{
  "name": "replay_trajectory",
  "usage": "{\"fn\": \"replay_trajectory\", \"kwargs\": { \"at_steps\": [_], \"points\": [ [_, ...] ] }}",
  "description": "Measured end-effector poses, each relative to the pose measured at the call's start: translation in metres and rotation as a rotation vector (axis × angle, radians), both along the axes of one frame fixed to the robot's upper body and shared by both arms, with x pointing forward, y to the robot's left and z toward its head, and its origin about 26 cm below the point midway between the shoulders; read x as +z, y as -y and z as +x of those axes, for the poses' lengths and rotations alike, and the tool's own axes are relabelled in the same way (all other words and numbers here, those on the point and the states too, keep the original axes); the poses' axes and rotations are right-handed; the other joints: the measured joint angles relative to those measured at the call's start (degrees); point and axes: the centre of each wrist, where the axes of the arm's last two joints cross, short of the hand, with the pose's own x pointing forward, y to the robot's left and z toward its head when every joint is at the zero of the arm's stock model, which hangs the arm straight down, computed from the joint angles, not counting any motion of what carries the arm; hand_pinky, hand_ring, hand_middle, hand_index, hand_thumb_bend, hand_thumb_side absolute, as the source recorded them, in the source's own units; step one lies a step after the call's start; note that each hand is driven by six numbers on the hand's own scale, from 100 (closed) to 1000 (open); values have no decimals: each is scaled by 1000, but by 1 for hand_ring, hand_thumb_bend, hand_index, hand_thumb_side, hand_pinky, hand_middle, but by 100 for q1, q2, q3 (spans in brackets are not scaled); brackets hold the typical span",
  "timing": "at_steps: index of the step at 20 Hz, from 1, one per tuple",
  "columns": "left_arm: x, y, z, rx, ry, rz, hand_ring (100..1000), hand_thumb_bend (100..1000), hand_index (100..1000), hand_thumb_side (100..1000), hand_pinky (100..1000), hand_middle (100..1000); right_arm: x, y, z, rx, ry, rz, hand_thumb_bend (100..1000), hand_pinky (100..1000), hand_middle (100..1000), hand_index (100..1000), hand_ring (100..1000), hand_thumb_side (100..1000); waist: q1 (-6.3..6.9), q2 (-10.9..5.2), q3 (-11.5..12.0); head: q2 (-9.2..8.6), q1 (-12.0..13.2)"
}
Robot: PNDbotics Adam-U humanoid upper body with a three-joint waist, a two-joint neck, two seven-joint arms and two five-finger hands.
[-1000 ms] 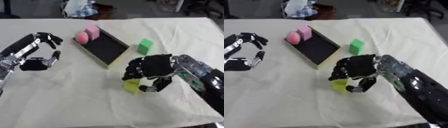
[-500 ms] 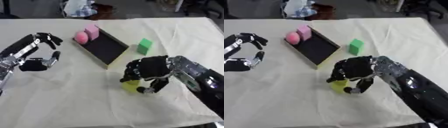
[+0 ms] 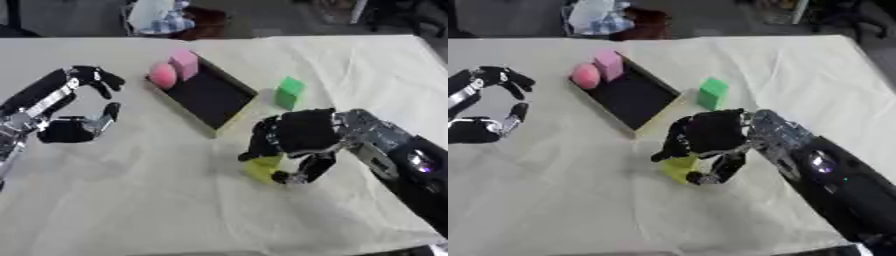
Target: Pick up objects on the table and place them in the box.
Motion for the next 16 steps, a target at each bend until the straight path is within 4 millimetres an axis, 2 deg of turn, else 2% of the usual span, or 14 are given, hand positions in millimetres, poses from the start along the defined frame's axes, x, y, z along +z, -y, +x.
{"fn": "replay_trajectory", "kwargs": {
  "at_steps": [7, 11, 16],
  "points": [
    [-1, 0, 0, 0, -1, -2, 640, 100, 831, 399, 795, 670, 21, -13, 25, -40, -7, 86, 100, 849, 659, 1000, 800, 267, 3, 0, 31, 0, 2],
    [-2, 2, 0, -4, -3, -14, 639, 100, 830, 400, 795, 669, 24, -24, 45, -98, -45, 127, 100, 851, 671, 1000, 807, 270, 6, 0, 82, 0, -8],
    [-2, 4, 0, -10, -5, -31, 638, 100, 830, 401, 795, 668, 30, -34, 62, -151, -44, 158, 100, 852, 679, 1000, 811, 272, 87, 0, 146, 0, -36]
  ]
}}
